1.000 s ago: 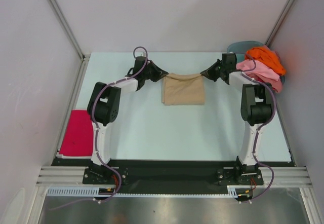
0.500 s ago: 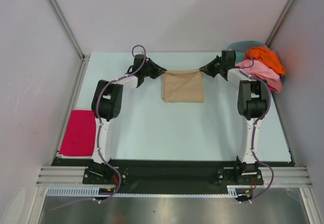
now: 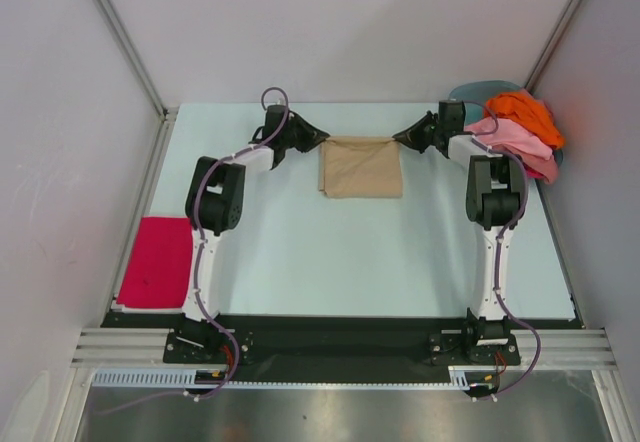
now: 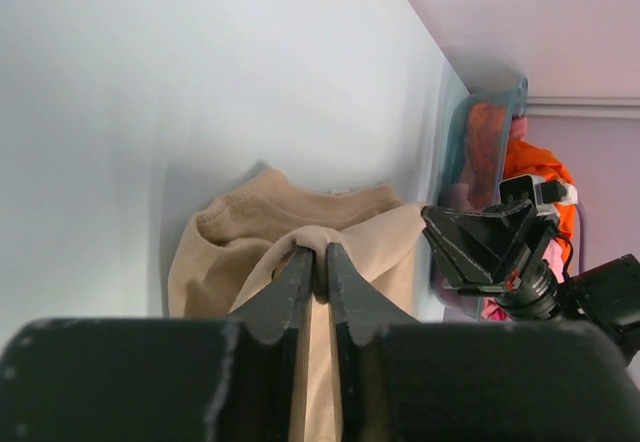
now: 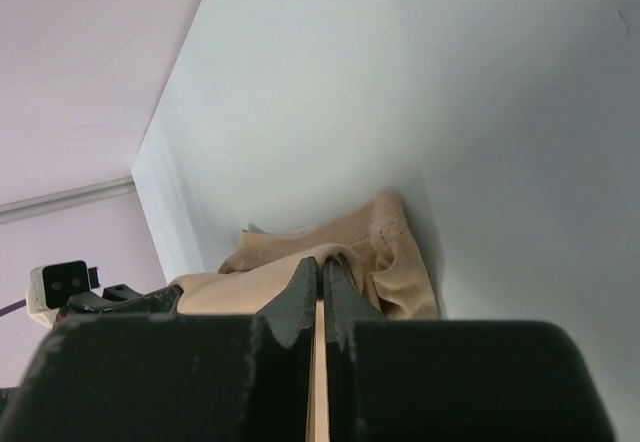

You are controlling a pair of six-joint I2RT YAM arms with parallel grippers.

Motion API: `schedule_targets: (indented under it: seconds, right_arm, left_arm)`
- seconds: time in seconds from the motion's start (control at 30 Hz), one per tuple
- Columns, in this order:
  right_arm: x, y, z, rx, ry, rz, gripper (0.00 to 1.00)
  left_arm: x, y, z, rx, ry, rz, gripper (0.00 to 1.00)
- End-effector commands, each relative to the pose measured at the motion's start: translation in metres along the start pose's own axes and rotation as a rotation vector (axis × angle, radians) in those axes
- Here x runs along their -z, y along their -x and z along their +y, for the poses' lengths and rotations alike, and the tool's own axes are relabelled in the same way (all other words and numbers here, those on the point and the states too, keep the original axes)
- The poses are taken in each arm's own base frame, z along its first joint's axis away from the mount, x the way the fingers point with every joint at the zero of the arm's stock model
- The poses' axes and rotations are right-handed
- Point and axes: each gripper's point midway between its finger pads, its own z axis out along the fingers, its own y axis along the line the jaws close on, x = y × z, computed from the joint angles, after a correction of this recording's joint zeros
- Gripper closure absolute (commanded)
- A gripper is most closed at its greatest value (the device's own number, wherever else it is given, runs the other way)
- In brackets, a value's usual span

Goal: Fold and stack the t-shirts
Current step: Fold the tshirt

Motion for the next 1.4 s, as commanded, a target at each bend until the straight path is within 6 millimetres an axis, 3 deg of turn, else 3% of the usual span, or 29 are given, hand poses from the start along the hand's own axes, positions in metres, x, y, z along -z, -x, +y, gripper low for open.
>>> schedule_targets:
  seconds: [0.0, 0.07, 0.13, 0.2, 0.3, 0.33, 0.4, 0.43, 0.47, 0.5, 0.53, 0.6, 0.63, 0.67, 0.73, 0.77, 0.83, 0.93, 1.0, 1.03, 1.07, 1.13, 1.17, 1.23, 1.37]
  right_arm:
    - [0.002, 0.021, 0.018, 0.059, 0.074, -0.023, 0.97]
    - [0.002, 0.02, 0.015, 0.071, 0.066, -0.003, 0.77]
    - [0.007, 0.023, 0.015, 0.133, 0.036, 0.013, 0.66]
    - [0.021, 0.031, 0.016, 0.209, -0.021, -0.013, 0.56]
    - [0.043, 0.038, 0.025, 0.296, -0.06, -0.038, 0.48]
    - [0.048, 0.038, 0.026, 0.314, -0.067, -0.042, 0.46]
    - [0.055, 0.034, 0.035, 0.341, -0.048, -0.045, 0.44]
    - [0.062, 0.028, 0.042, 0.356, -0.026, -0.039, 0.44]
    - [0.061, 0.018, 0.054, 0.374, 0.034, -0.017, 0.44]
    - [0.061, 0.01, 0.059, 0.375, 0.057, -0.003, 0.47]
    - [0.061, 0.0, 0.057, 0.376, 0.072, 0.018, 0.49]
    - [0.057, -0.018, 0.065, 0.38, 0.14, 0.063, 0.55]
    - [0.054, -0.026, 0.063, 0.371, 0.165, 0.087, 0.59]
    - [0.05, -0.04, 0.056, 0.338, 0.207, 0.138, 0.62]
    - [0.045, -0.049, 0.048, 0.321, 0.241, 0.165, 0.69]
    - [0.041, -0.062, 0.031, 0.293, 0.238, 0.209, 0.71]
    - [0.036, -0.057, 0.016, 0.275, 0.246, 0.195, 0.74]
    - [0.027, -0.054, -0.019, 0.229, 0.221, 0.21, 0.77]
    - [0.029, -0.055, -0.029, 0.211, 0.21, 0.218, 0.78]
    - [0.034, -0.045, -0.031, 0.209, 0.208, 0.195, 0.78]
    - [0.037, -0.04, -0.031, 0.212, 0.196, 0.178, 0.78]
    - [0.047, -0.031, -0.017, 0.259, 0.195, 0.153, 0.77]
    - [0.05, -0.031, -0.017, 0.252, 0.166, 0.159, 0.77]
    - [0.066, -0.025, 0.004, 0.289, 0.178, 0.134, 0.77]
    - [0.089, -0.03, 0.032, 0.31, 0.204, 0.119, 0.75]
  left_arm:
    - [0.0, 0.027, -0.014, -0.016, -0.022, -0.04, 0.84]
    - [-0.001, 0.029, -0.014, -0.015, -0.022, -0.03, 0.73]
    - [0.007, 0.034, -0.025, -0.046, -0.019, -0.041, 0.69]
    - [0.017, 0.041, -0.022, -0.128, 0.043, -0.074, 0.63]
    - [0.043, 0.047, -0.031, -0.218, 0.079, -0.109, 0.53]
    - [0.048, 0.046, -0.036, -0.235, 0.077, -0.113, 0.42]
    - [0.063, 0.041, -0.044, -0.267, 0.078, -0.1, 0.4]
    - [0.064, 0.031, -0.039, -0.268, 0.081, -0.072, 0.42]
    - [0.069, 0.025, -0.058, -0.287, 0.009, -0.06, 0.44]
    - [0.07, 0.019, -0.062, -0.292, -0.021, -0.052, 0.48]
    - [0.067, -0.002, -0.059, -0.292, -0.037, -0.014, 0.53]
    - [0.065, -0.023, -0.071, -0.298, -0.12, 0.022, 0.58]
    - [0.061, -0.044, -0.067, -0.295, -0.136, 0.065, 0.65]
    - [0.058, -0.052, -0.076, -0.278, -0.191, 0.073, 0.69]
    - [0.051, -0.086, -0.069, -0.268, -0.25, 0.146, 0.76]
    - [0.049, -0.096, -0.063, -0.253, -0.252, 0.169, 0.78]
    - [0.048, -0.113, -0.04, -0.239, -0.219, 0.204, 0.81]
    - [0.055, -0.125, -0.014, -0.229, -0.184, 0.228, 0.82]
    - [0.062, -0.13, -0.004, -0.257, -0.169, 0.244, 0.82]
    - [0.068, -0.135, 0.011, -0.254, -0.133, 0.26, 0.82]
    - [0.075, -0.13, 0.01, -0.286, -0.132, 0.244, 0.81]
    - [0.086, -0.124, 0.027, -0.291, -0.083, 0.242, 0.79]
    - [0.093, -0.118, 0.02, -0.314, -0.097, 0.23, 0.78]
    - [0.101, -0.113, 0.022, -0.333, -0.089, 0.233, 0.74]
    - [0.114, -0.109, 0.005, -0.357, -0.108, 0.226, 0.69]
